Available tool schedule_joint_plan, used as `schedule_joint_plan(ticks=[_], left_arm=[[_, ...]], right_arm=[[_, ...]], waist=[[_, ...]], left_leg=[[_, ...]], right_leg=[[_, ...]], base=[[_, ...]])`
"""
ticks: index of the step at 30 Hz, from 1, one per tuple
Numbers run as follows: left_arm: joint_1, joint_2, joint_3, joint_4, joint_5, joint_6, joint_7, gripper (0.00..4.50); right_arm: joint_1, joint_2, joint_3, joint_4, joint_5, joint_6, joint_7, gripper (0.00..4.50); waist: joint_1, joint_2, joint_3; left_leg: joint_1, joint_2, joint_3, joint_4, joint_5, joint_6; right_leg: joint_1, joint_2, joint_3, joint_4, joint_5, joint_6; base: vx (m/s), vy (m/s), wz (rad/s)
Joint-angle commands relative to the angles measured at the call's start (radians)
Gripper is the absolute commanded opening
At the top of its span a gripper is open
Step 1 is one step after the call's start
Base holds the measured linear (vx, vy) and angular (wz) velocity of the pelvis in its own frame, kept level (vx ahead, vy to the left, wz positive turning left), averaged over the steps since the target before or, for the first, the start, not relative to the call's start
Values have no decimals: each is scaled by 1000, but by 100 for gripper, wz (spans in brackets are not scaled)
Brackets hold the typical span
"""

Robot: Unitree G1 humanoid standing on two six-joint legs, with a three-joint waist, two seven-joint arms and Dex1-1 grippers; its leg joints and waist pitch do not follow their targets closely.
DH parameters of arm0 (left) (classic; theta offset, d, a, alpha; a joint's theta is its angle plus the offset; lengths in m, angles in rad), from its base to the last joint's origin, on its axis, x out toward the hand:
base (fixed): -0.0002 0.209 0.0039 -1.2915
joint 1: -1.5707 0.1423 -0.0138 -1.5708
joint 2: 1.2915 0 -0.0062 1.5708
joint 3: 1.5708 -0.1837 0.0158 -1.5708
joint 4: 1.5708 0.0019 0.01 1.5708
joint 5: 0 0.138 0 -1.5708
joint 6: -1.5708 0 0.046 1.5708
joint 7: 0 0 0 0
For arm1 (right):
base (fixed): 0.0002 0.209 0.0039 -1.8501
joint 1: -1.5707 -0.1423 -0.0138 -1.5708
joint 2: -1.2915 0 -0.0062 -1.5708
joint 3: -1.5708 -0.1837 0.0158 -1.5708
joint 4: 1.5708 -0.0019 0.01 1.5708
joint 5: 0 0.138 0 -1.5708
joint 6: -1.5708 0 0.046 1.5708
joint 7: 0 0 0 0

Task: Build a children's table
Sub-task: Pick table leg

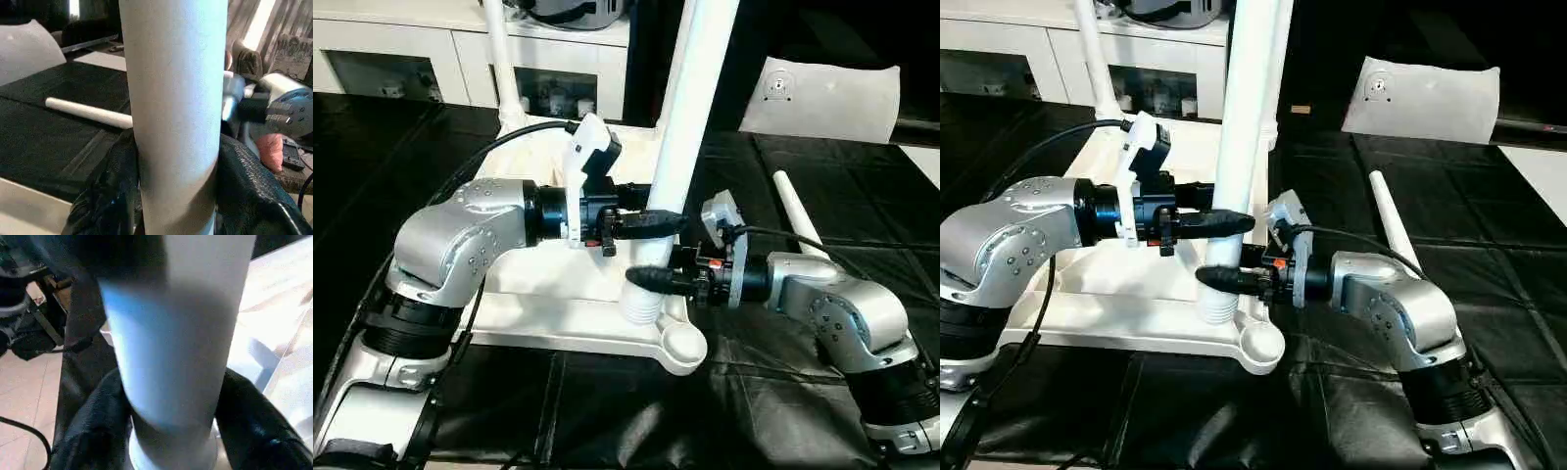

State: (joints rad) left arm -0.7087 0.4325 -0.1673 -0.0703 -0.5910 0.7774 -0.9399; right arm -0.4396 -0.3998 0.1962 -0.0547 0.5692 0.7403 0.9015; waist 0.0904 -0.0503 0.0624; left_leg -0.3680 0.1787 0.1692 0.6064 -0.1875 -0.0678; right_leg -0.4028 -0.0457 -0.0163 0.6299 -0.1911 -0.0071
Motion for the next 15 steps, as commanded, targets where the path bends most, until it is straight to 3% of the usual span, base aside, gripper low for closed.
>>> schedule_joint_plan(ticks=[1,9,15], left_arm=[[-23,-2,1,-23,1,-12,-15,190],[-19,11,-10,-29,0,-10,-40,190],[-21,8,-9,-29,-2,-6,-46,190]], right_arm=[[-11,-4,7,8,-18,7,-2,263],[-15,0,5,10,-8,7,16,263],[-13,7,-4,10,1,10,22,214]], waist=[[1,-2,-70],[2,-1,-69],[2,0,-70]], left_leg=[[7,36,-6,-65,-99,-19],[9,37,-6,-66,-111,-21],[8,37,-6,-66,-109,-20]], right_leg=[[54,-74,34,-67,-163,-183],[52,-76,35,-69,-183,-175],[53,-75,35,-68,-174,-179]], base=[[0,0,0],[0,0,0],[0,0,0]])
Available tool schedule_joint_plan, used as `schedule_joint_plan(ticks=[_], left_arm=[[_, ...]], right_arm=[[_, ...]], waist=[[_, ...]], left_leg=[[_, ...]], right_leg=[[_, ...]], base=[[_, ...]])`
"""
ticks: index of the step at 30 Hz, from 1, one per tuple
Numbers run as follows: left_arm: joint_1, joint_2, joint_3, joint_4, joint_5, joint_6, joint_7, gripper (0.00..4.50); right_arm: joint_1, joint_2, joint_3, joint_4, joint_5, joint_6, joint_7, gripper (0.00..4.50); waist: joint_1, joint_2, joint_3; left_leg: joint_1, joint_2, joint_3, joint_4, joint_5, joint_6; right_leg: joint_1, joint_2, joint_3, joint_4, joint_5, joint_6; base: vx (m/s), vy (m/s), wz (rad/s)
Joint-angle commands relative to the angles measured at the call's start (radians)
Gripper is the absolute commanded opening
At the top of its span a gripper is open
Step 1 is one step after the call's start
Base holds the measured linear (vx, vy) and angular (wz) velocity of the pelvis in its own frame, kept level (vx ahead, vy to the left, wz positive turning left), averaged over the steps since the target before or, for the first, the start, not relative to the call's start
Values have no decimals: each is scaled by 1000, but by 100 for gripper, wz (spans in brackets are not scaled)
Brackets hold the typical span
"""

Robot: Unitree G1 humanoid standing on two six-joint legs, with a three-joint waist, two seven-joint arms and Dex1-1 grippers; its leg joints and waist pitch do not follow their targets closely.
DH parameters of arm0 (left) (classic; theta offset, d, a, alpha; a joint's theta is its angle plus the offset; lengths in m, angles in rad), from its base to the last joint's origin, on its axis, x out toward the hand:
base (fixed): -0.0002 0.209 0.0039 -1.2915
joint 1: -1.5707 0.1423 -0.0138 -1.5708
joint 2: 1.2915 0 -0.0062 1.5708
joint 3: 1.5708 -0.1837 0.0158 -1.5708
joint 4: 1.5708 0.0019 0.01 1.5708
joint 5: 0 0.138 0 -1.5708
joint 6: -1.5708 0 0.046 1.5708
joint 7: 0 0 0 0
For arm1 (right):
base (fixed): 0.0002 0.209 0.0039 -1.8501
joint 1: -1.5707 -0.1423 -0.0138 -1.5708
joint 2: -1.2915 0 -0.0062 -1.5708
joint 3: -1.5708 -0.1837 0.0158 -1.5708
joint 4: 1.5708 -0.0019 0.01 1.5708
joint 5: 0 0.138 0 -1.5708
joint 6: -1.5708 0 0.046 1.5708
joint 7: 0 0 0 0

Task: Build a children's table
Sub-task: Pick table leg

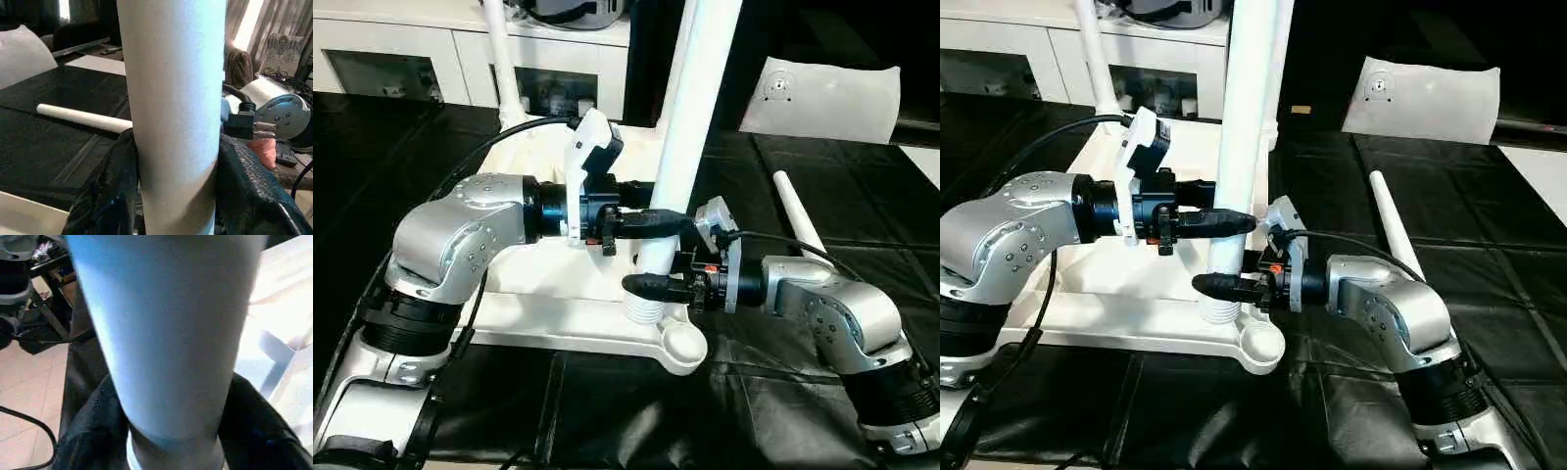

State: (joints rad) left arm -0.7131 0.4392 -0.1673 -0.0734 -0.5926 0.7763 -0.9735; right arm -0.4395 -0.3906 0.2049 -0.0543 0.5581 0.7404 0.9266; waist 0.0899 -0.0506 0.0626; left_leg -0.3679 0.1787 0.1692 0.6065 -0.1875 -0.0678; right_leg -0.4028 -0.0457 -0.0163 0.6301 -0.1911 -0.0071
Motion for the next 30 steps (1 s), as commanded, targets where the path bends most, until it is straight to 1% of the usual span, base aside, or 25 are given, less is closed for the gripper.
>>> schedule_joint_plan(ticks=[1,6,7,9,11,12,13,14,16,17,18,19,20,22,23,24,25,26,27,28,30], left_arm=[[-17,0,-9,-26,-1,-5,-13,190],[-20,-10,-3,-28,-8,3,-11,190],[-21,-12,0,-27,-12,6,-10,190],[-24,-15,5,-26,-16,10,-8,190],[-23,-11,2,-29,-10,-4,-14,190],[-21,-8,-1,-35,-7,-16,-21,190],[-19,-8,3,-42,-14,-6,-18,190],[-20,-10,11,-48,-34,15,-21,190],[-21,-16,26,-58,-69,45,-28,190],[-21,-29,48,-63,-104,61,-28,246],[-21,-49,77,-69,-148,79,-23,260],[-21,-80,117,-79,-219,107,-15,260],[-20,-97,136,-84,-252,118,-6,260],[-14,-117,143,-90,-267,120,11,260],[-12,-126,146,-92,-273,119,18,260],[-9,-151,158,-89,-288,118,43,260],[-9,-151,158,-89,-288,118,43,260],[-8,-174,171,-79,-294,116,69,260],[-8,-174,171,-79,-294,116,69,260],[-7,-204,188,-71,-294,113,95,260],[-6,-215,198,-71,-297,120,107,260]], right_arm=[[-12,-2,-13,9,13,10,-2,207],[-5,4,-17,5,15,10,3,199],[-5,6,-18,6,15,9,4,199],[-5,10,-22,11,14,5,5,199],[-4,12,-25,14,12,-1,4,198],[-3,13,-26,15,11,-4,3,198],[-2,14,-26,16,9,-8,2,198],[-1,14,-27,17,7,-11,1,198],[2,16,-29,16,9,-7,-2,198],[7,17,-30,11,11,-5,-4,198],[13,24,-35,7,14,-4,-13,198],[23,41,-46,3,9,-15,-41,198],[28,54,-52,3,1,-28,-65,197],[34,77,-64,4,-6,-46,-98,196],[34,82,-66,3,-4,-38,-107,194],[34,89,-67,0,2,-22,-117,194],[34,89,-67,0,2,-22,-117,194],[35,95,-65,1,-2,-28,-122,193],[35,95,-65,1,-2,-28,-122,193],[38,101,-64,2,-5,-33,-129,193],[40,104,-65,0,-6,-34,-132,193]], waist=[[2,0,-70],[2,1,-70],[2,3,-70],[2,1,-70],[2,2,-70],[2,2,-70],[3,4,-70],[3,7,-70],[1,5,-71],[2,5,-70],[1,5,-71],[2,11,-72],[3,8,-73],[3,8,-71],[2,13,-71],[1,11,-70],[2,11,-69],[3,19,-70],[3,19,-70],[2,11,-70],[2,12,-70]], left_leg=[[9,37,-6,-65,-111,-21],[10,37,-6,-65,-110,-22],[9,37,-7,-66,-109,-22],[9,37,-6,-65,-110,-21],[9,36,-7,-65,-108,-21],[8,36,-6,-65,-109,-21],[9,36,-6,-66,-111,-21],[10,37,-7,-66,-115,-25],[10,36,-7,-66,-117,-27],[9,36,-7,-66,-118,-26],[9,36,-6,-65,-116,-27],[10,35,-6,-63,-116,-30],[8,36,-6,-62,-117,-29],[9,35,-7,-65,-118,-28],[10,35,-7,-66,-131,-29],[10,35,-8,-66,-137,-29],[11,35,-7,-66,-145,-30],[11,36,-10,-67,-147,-33],[11,36,-10,-67,-147,-33],[10,36,-9,-67,-150,-33],[10,36,-9,-67,-149,-31]], right_leg=[[53,-75,35,-69,-176,-180],[52,-75,35,-68,-166,-183],[53,-74,35,-67,-163,-185],[53,-75,35,-68,-163,-185],[53,-74,35,-68,-162,-185],[53,-74,35,-68,-162,-184],[53,-75,35,-68,-167,-183],[52,-75,35,-68,-170,-185],[52,-73,34,-67,-163,-188],[53,-74,34,-67,-161,-191],[53,-74,35,-66,-156,-194],[53,-74,35,-63,-137,-204],[53,-75,34,-63,-123,-214],[53,-73,33,-65,-129,-211],[52,-72,33,-68,-144,-206],[53,-72,33,-69,-152,-203],[52,-73,34,-71,-165,-201],[52,-73,34,-69,-174,-196],[52,-73,34,-69,-174,-196],[53,-73,33,-72,-173,-191],[54,-74,34,-73,-178,-189]], base=[[0,0,0],[0,0,0],[0,0,0],[0,0,0],[0,0,0],[0,0,0],[0,0,0],[0,0,0],[0,0,0],[0,0,0],[0,0,0],[0,0,0],[0,0,0],[0,0,0],[0,0,0],[0,0,0],[0,0,0],[0,0,0],[0,0,0],[0,0,0],[0,0,0]])
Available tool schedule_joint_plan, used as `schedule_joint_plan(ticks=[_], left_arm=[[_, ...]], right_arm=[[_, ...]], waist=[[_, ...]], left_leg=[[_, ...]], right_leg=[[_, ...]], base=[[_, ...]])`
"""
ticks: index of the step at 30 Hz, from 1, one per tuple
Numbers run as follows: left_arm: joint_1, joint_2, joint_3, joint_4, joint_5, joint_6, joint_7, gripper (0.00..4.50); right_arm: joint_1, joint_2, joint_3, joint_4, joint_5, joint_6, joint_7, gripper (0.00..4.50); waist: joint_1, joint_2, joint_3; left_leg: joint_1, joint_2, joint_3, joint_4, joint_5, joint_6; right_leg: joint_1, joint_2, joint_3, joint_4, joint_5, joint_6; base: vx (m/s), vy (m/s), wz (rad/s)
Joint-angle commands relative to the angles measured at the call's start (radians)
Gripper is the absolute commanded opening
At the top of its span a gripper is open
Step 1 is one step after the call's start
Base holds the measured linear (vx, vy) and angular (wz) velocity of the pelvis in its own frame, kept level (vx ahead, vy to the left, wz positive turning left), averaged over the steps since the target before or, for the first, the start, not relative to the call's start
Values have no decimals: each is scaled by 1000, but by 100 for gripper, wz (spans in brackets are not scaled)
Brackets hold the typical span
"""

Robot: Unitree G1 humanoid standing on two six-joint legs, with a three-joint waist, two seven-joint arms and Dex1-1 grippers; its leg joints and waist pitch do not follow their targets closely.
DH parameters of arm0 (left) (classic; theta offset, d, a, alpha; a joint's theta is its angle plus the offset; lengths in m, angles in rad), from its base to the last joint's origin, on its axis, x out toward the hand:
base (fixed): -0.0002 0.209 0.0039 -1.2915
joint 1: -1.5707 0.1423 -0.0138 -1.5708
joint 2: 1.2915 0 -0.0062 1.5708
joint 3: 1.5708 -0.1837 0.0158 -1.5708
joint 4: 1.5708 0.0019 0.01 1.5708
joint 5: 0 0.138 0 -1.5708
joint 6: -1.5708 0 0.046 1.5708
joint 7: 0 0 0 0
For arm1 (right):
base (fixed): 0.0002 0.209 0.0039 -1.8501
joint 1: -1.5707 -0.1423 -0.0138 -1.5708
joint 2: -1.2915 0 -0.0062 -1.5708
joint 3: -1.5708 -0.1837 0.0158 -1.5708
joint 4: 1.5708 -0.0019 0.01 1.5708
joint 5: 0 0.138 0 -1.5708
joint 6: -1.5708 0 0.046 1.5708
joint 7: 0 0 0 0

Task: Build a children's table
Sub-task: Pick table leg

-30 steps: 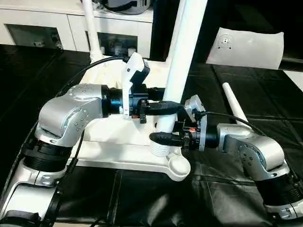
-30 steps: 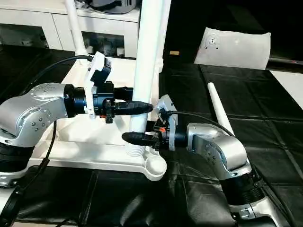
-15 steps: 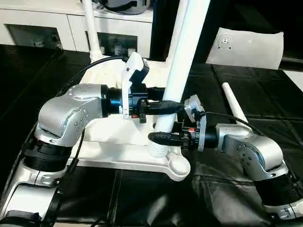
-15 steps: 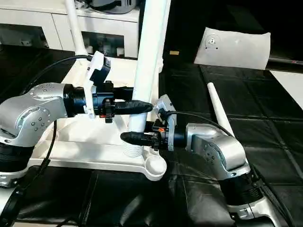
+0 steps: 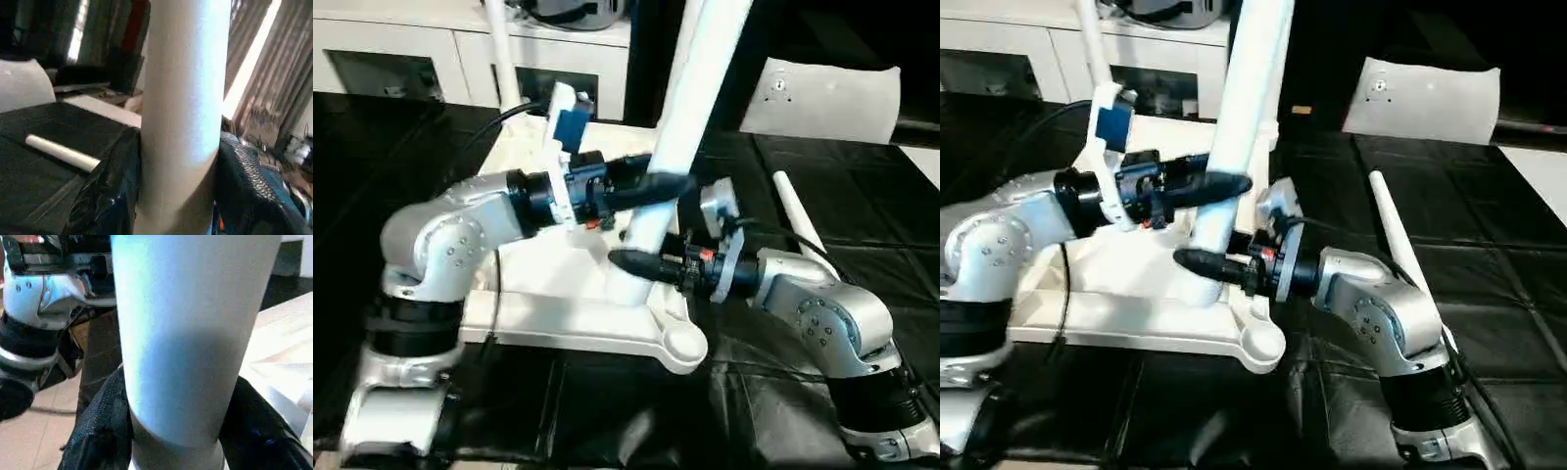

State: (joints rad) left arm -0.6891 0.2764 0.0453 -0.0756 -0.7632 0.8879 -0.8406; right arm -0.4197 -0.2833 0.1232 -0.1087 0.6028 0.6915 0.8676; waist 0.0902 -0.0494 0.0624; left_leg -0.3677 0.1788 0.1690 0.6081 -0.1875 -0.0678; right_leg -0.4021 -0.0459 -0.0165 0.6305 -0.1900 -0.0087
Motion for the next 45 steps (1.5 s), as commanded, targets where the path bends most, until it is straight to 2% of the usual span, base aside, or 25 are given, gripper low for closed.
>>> schedule_joint_plan(ticks=[1,2,6,8,10,11,13,14,18,21,23,25,26,29,32,34,35,37,38,40,42,43,44,45], left_arm=[[-25,-77,2,-70,-138,7,-3,260],[-21,-87,3,-73,-135,1,7,260],[-3,-104,-9,-93,-125,-16,15,260],[22,-72,-96,-130,-34,-38,-4,260],[24,-47,-125,-137,-3,-36,-19,258],[24,-44,-127,-137,0,-35,-21,291],[25,-14,-146,-142,17,-30,-48,307],[27,29,-168,-149,33,-23,-89,309],[28,78,-198,-149,51,-34,-143,337],[22,83,-189,-140,35,-38,-154,337],[13,36,-111,-131,-76,14,-137,349],[13,23,-88,-128,-112,29,-131,349],[15,5,-61,-121,-153,43,-122,354],[24,-18,-33,-109,-189,51,-103,354],[45,-73,26,-85,-254,55,-54,356],[58,-109,63,-75,-280,47,-20,395],[64,-122,77,-74,-284,42,-4,395],[81,-127,88,-84,-267,24,14,400],[90,-127,90,-92,-255,16,20,406],[100,-127,93,-101,-246,9,31,412],[147,-87,71,-135,-154,-37,59,415],[147,-87,71,-135,-154,-37,59,415],[196,-28,17,-161,-19,-107,85,415],[221,3,-12,-174,41,-134,95,415]], right_arm=[[24,8,8,55,-54,1,-85,193],[25,13,6,55,-56,-6,-92,193],[28,24,3,56,-66,-25,-107,193],[30,42,-6,65,-82,-45,-130,193],[29,45,-5,70,-93,-53,-142,193],[29,46,-5,70,-94,-53,-144,193],[28,40,2,73,-109,-57,-152,193],[28,25,20,74,-131,-55,-155,193],[39,-6,51,70,-147,-83,-99,193],[46,-5,47,61,-139,-96,-83,193],[51,3,31,49,-116,-90,-82,193],[52,7,24,47,-110,-89,-86,193],[53,11,16,46,-99,-89,-93,193],[58,18,2,40,-86,-92,-96,193],[74,42,-37,21,-44,-86,-111,193],[88,49,-53,5,-36,-73,-142,193],[97,55,-63,-5,-30,-72,-160,193],[121,68,-81,-26,-40,-86,-211,193],[133,73,-87,-36,-55,-108,-232,193],[150,77,-97,-54,-52,-101,-254,193],[188,75,-110,-104,-45,-58,-285,193],[188,75,-110,-104,-45,-58,-285,193],[221,64,-110,-154,-60,-50,-309,193],[236,63,-113,-175,-62,-48,-322,193]], waist=[[2,13,-70],[1,10,-69],[1,10,-70],[0,13,-70],[-2,12,-69],[-1,14,-68],[-3,13,-66],[-4,15,-66],[-6,17,-66],[-5,18,-67],[-5,17,-67],[-4,18,-68],[-4,18,-67],[-5,17,-66],[-2,17,-67],[-2,18,-66],[-1,21,-66],[0,18,-66],[-3,18,-67],[-7,15,-66],[-12,17,-65],[-14,16,-64],[-14,18,-64],[-18,20,-64]], left_leg=[[9,36,-9,-68,-148,-30],[7,35,-9,-68,-146,-28],[8,36,-9,-69,-139,-23],[9,39,-11,-72,-148,-24],[10,39,-11,-73,-148,-34],[13,38,-9,-72,-162,-37],[11,36,-12,-74,-172,-39],[12,36,-12,-75,-176,-43],[13,37,-11,-75,-180,-47],[12,38,-11,-74,-171,-45],[11,36,-8,-72,-167,-45],[11,34,-8,-71,-173,-45],[10,35,-9,-72,-177,-43],[11,35,-9,-72,-189,-39],[11,36,-8,-71,-194,-36],[10,36,-10,-73,-192,-37],[12,35,-10,-72,-194,-42],[12,37,-9,-74,-196,-46],[6,34,-10,-75,-190,-46],[6,32,-10,-75,-189,-41],[6,34,-12,-77,-188,-38],[6,36,-12,-78,-190,-36],[7,39,-16,-82,-192,-33],[7,39,-14,-82,-185,-34]], right_leg=[[53,-74,34,-73,-182,-184],[53,-73,34,-74,-180,-185],[53,-72,34,-74,-167,-180],[51,-74,34,-76,-180,-176],[49,-72,33,-76,-190,-171],[45,-73,35,-77,-207,-167],[49,-72,34,-80,-230,-158],[47,-71,35,-80,-247,-145],[46,-71,36,-79,-235,-142],[46,-70,36,-75,-190,-160],[48,-70,36,-72,-172,-177],[49,-71,35,-72,-174,-187],[50,-70,35,-74,-177,-189],[49,-69,36,-76,-200,-183],[47,-71,36,-80,-209,-188],[48,-69,35,-79,-203,-185],[46,-71,35,-80,-211,-186],[46,-70,36,-83,-210,-180],[52,-69,35,-81,-208,-169],[53,-67,35,-84,-223,-147],[52,-67,36,-88,-242,-130],[52,-67,37,-89,-246,-121],[52,-67,38,-93,-275,-91],[50,-64,39,-91,-265,-80]], base=[[0,0,0],[0,0,0],[0,0,0],[0,0,0],[0,0,0],[0,0,0],[0,0,0],[0,0,0],[0,0,0],[0,0,0],[0,0,0],[0,0,0],[0,0,0],[0,0,0],[0,0,0],[0,0,0],[0,0,0],[0,0,0],[0,0,0],[0,0,0],[0,0,0],[0,0,0],[0,0,0],[0,0,0]])
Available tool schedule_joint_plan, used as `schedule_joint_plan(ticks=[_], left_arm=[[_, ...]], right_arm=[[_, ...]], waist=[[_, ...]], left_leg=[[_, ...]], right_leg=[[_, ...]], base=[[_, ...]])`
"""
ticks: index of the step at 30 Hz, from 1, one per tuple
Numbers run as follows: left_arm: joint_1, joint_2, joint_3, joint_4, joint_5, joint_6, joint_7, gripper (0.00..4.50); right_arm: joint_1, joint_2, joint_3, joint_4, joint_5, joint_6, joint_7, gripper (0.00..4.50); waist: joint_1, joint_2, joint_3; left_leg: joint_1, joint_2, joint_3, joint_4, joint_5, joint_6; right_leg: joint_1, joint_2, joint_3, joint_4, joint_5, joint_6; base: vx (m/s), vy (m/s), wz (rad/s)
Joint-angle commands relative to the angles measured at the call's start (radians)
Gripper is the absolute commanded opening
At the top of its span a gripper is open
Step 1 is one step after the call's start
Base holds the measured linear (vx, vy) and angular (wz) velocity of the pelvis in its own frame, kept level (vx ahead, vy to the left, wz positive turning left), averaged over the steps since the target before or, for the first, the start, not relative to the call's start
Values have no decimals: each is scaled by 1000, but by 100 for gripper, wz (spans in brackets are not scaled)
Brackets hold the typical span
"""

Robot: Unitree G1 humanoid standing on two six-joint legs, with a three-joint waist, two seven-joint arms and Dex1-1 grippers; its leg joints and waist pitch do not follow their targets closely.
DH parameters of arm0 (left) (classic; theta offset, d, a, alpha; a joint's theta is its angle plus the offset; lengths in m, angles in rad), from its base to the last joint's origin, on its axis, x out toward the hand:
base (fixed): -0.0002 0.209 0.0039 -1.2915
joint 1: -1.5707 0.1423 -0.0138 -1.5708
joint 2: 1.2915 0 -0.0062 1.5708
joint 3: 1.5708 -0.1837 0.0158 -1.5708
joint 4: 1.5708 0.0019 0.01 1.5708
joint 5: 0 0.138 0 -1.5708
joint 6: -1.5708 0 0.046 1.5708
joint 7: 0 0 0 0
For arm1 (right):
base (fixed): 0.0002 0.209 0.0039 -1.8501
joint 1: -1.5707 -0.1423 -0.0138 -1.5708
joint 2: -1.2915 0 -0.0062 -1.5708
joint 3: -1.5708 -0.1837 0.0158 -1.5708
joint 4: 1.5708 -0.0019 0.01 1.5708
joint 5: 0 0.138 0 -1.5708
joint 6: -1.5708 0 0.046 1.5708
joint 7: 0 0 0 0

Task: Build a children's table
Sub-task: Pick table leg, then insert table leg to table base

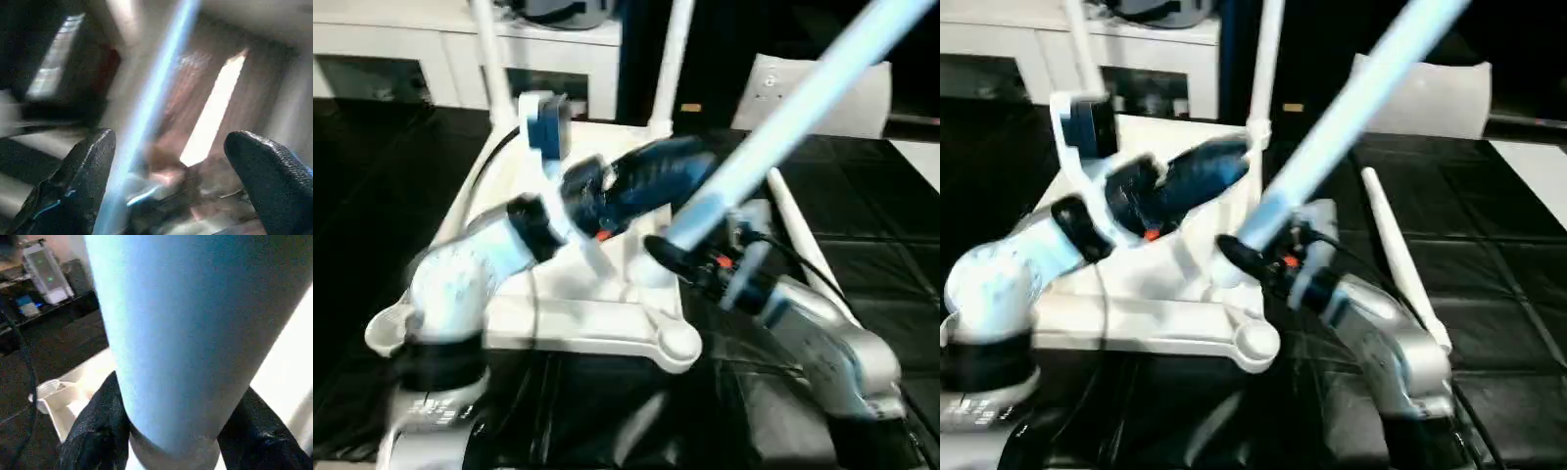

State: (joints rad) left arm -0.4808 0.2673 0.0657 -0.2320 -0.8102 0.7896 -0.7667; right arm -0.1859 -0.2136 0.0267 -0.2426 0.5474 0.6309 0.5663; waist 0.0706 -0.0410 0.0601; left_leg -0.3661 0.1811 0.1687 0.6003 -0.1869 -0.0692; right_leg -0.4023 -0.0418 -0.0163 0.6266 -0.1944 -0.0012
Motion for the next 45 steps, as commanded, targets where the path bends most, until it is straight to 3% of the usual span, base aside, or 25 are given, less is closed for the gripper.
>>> schedule_joint_plan(ticks=[1,4,7,8,12,14,17,24,25,30,36,45], left_arm=[[28,32,-51,-25,121,-51,28,415],[147,111,-128,-77,256,-144,34,415],[242,176,-176,-120,303,-177,-5,415],[264,207,-204,-126,320,-190,-37,415],[323,320,-320,-94,420,-286,-153,388],[310,337,-369,-29,487,-355,-183,381],[283,342,-409,34,542,-412,-201,352],[221,333,-461,155,596,-493,-250,293],[207,336,-468,174,602,-500,-267,293],[168,348,-496,249,631,-531,-336,245],[155,364,-512,278,632,-532,-392,202],[139,368,-519,316,661,-559,-408,115]], right_arm=[[11,-6,-19,-54,-5,15,-33,193],[71,-10,-10,-128,-38,18,-90,193],[116,-6,6,-175,-55,30,-132,193],[127,-4,8,-180,-61,34,-142,193],[166,-14,34,-180,-107,22,-171,193],[175,-17,43,-172,-139,13,-196,193],[173,-16,50,-166,-166,12,-224,193],[168,-18,61,-177,-186,26,-246,193],[171,-21,54,-181,-185,21,-243,193],[182,-16,15,-179,-182,-2,-258,193],[194,-18,23,-192,-180,-2,-257,193],[194,-20,28,-191,-181,-2,-255,193]], waist=[[-2,13,-62],[-7,16,-62],[-11,18,-59],[-15,12,-57],[-13,17,-48],[-13,17,-48],[-16,19,-51],[-17,24,-56],[-15,31,-58],[-16,30,-62],[-14,37,-58],[-15,34,-55]], left_leg=[[6,34,-13,-74,-182,-33],[8,38,-13,-77,-191,-43],[8,38,-13,-81,-215,-47],[10,37,-12,-82,-245,-47],[15,36,-17,-87,-326,-52],[18,36,-18,-87,-334,-57],[16,35,-20,-89,-341,-67],[13,35,-17,-84,-299,-62],[14,35,-16,-83,-291,-63],[13,34,-14,-81,-251,-62],[16,35,-14,-82,-284,-62],[19,36,-16,-83,-316,-62]], right_leg=[[48,-66,38,-87,-256,-81],[44,-67,38,-85,-251,-91],[40,-65,38,-86,-240,-103],[36,-64,38,-89,-278,-101],[24,-69,43,-105,-440,-57],[17,-70,43,-109,-459,-42],[20,-72,43,-106,-447,-43],[27,-73,45,-92,-331,-91],[27,-73,46,-90,-309,-100],[35,-70,43,-80,-207,-131],[34,-73,44,-85,-259,-141],[30,-75,45,-91,-341,-125]], base=[[0,0,0],[0,0,0],[0,0,0],[0,0,0],[0,0,0],[0,0,0],[0,0,0],[0,0,0],[0,0,0],[0,0,0],[0,0,0],[0,0,0]])
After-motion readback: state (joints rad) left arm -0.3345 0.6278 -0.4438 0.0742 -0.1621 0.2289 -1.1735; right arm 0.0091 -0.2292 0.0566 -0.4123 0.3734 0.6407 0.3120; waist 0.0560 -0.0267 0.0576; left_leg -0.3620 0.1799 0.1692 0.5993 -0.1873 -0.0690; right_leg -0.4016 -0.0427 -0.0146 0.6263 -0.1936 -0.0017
